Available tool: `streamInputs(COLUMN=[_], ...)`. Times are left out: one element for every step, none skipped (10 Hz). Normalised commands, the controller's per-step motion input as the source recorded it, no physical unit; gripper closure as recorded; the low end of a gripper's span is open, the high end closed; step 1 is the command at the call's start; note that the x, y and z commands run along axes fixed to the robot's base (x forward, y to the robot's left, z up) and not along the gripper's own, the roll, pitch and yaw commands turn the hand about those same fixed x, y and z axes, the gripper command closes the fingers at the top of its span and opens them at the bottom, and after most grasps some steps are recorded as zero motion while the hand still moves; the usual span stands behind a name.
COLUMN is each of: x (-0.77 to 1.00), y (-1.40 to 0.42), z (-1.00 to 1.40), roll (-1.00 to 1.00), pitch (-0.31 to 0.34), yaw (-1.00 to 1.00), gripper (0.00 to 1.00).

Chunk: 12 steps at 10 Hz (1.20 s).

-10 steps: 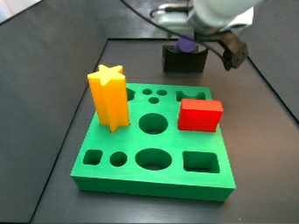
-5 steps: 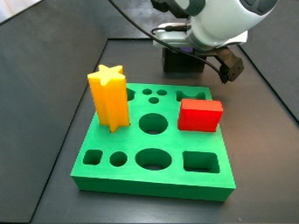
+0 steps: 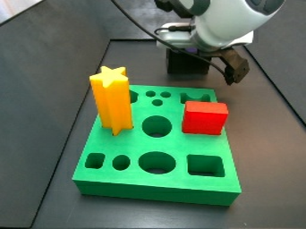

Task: Pick up the round object. Move up. Place the round object on the fixture. Regrasp the round object. Move to above the board. Insert the round object.
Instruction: Move to above the board.

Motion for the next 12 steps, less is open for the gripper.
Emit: streamInputs(x=[-0.02, -0.02, -0.03, -0.03, -0.03, -0.04, -0.04, -0.04, -0.05, -0.05, -0.06, -0.06], y=[0.10, 0.09, 0.09, 0.08, 0.08, 0.07, 0.07, 0.06, 0.06, 0.05, 0.05, 0.04], z=[1.00, 1.00, 1.00, 1.00, 1.00, 1.00, 1.00, 1.00, 1.00, 1.00, 1.00, 1.00], roll=[0.02, -0.02, -0.04, -0.05, -0.06, -0.05, -0.05, -0.05, -0.04, -0.04, -0.05, -0.06], pitch=[0.128, 0.112, 0.092, 0.061, 0.044, 0.024, 0.004, -0.006, -0.025, -0.031, -0.030, -0.029], yaw=[0.02, 0.04, 0.07, 0.08, 0.09, 0.08, 0.07, 0.07, 0.04, 0.03, 0.01, 0.00], gripper=[1.00, 1.00, 1.00, 1.00, 1.00, 1.00, 1.00, 1.00, 1.00, 1.00, 1.00, 1.00])
